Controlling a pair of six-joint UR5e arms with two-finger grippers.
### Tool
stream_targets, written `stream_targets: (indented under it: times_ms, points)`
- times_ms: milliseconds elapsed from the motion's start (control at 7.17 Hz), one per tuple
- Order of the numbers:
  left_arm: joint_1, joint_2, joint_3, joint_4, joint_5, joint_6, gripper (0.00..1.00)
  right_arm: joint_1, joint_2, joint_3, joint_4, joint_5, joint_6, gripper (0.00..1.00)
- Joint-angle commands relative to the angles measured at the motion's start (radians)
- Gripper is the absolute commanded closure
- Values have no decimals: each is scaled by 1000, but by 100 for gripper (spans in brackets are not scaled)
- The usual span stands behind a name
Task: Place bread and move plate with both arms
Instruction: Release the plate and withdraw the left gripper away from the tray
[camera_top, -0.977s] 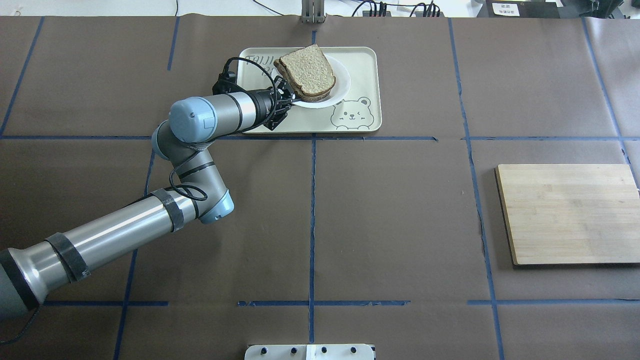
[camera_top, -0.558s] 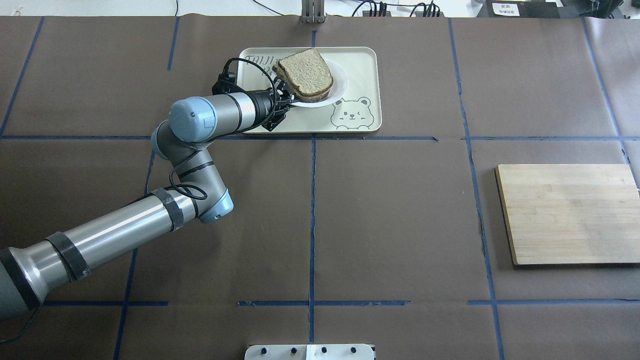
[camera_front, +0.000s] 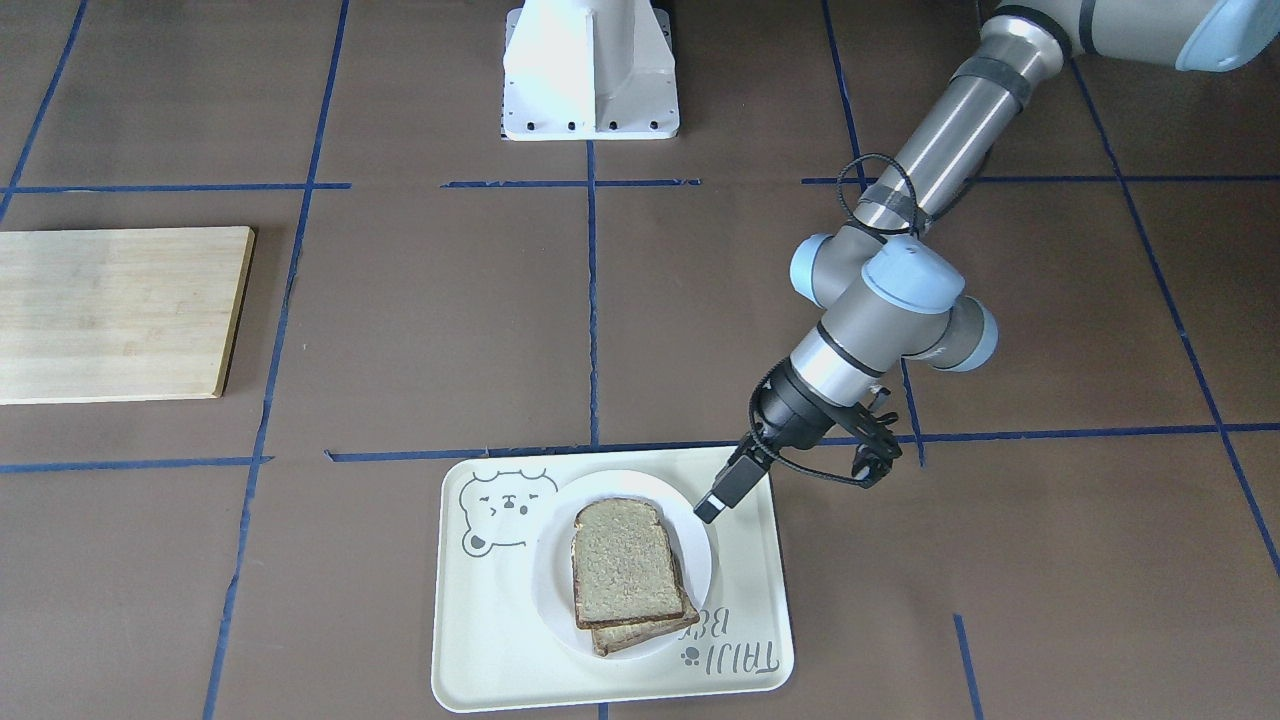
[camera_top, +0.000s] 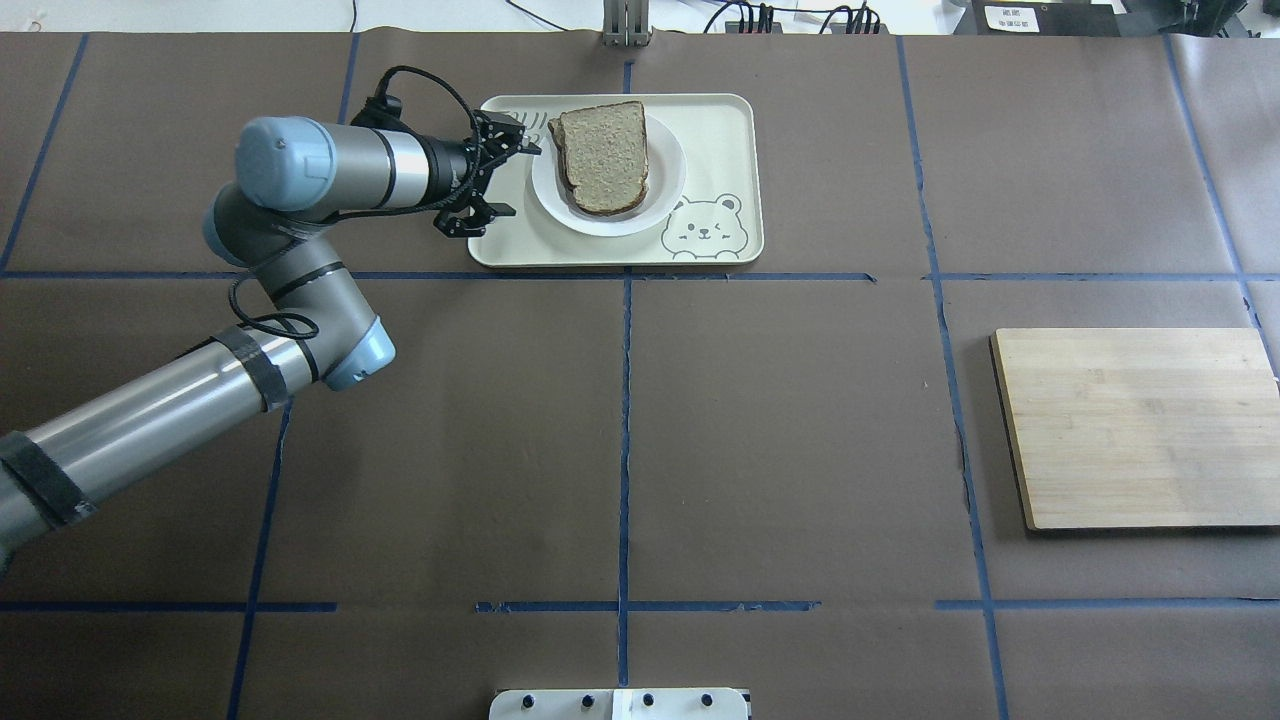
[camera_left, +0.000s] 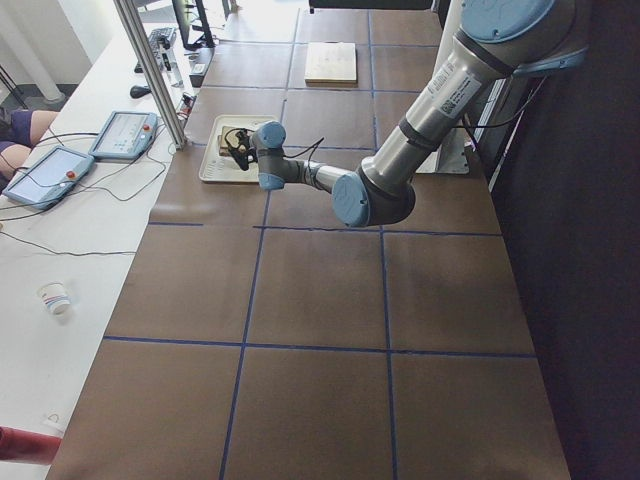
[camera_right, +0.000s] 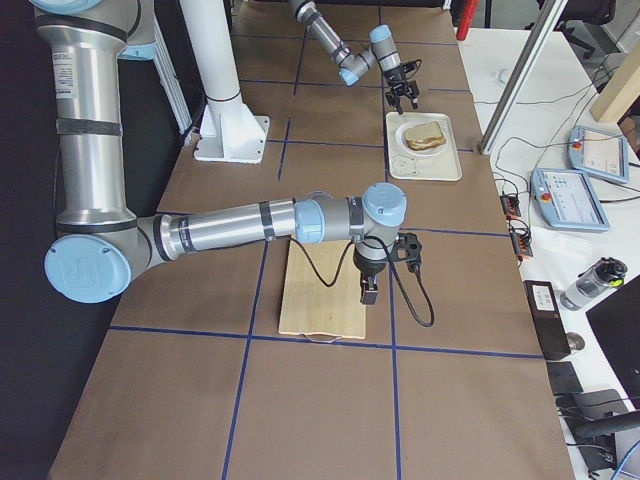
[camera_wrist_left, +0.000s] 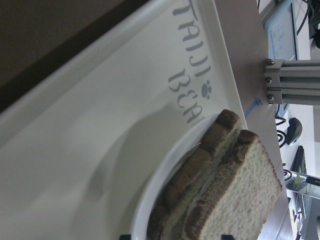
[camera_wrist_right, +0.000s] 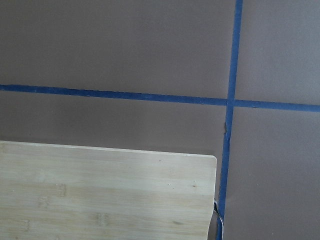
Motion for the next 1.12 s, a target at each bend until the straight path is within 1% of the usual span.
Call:
stream_targets:
  times_ms: [0,140,279,419,558,698,837,977]
  points:
    - [-103,136,-194,207,-143,225,0,2,-2,-6,0,0,-3,0]
    - [-183,192,-311,358,-204,406,0,26,-10,-27,1,3,-39,0]
    - [-252,247,-423,505,-275,589,0,68,-17,-64,1,9,-116,0]
    - [-327,326,-509,615,-342,777,0,112,-19,-88,1,32,-163,0]
    - [-410,374,-528,690,-416,964,0,141,-31,-93,3,64,-171,0]
    - [-489,434,-527,729,-469,1179,0,149,-63,-92,48,64,-168,0]
    - [-572,480,-527,822,-476,1418,0,149,-107,-95,138,64,-161,0]
    - [-637,482,-524,981,-469,1656,0,149,-126,-95,150,64,-159,0]
